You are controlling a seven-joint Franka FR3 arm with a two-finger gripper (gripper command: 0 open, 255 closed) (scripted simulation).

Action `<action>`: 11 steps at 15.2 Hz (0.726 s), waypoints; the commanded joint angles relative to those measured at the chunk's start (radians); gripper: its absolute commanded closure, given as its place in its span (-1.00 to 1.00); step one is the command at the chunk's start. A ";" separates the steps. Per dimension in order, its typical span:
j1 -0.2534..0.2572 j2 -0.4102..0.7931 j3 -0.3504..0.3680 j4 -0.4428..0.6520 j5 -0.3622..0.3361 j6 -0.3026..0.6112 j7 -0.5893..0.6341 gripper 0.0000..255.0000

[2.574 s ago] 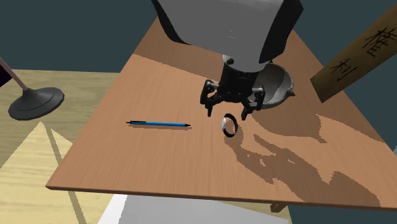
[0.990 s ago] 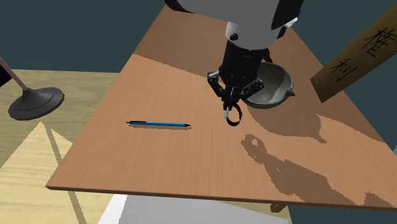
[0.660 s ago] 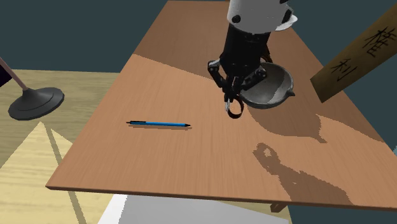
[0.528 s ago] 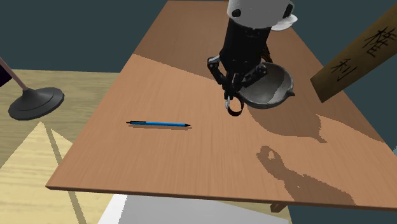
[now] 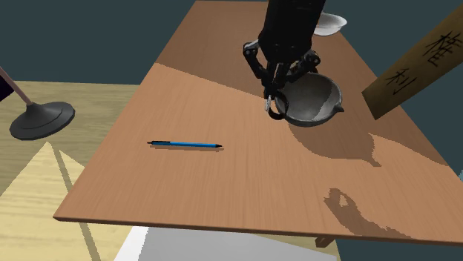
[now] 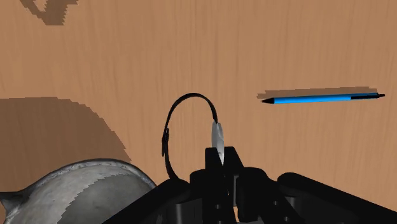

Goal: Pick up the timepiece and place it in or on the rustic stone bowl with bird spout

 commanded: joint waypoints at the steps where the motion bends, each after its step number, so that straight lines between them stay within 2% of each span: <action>1: 0.000 -0.005 0.000 0.024 -0.001 -0.029 0.001 1.00; 8: 0.000 -0.016 0.003 0.105 -0.002 -0.120 0.009 1.00; 11: -0.004 0.097 -0.024 0.224 0.001 -0.130 -0.026 1.00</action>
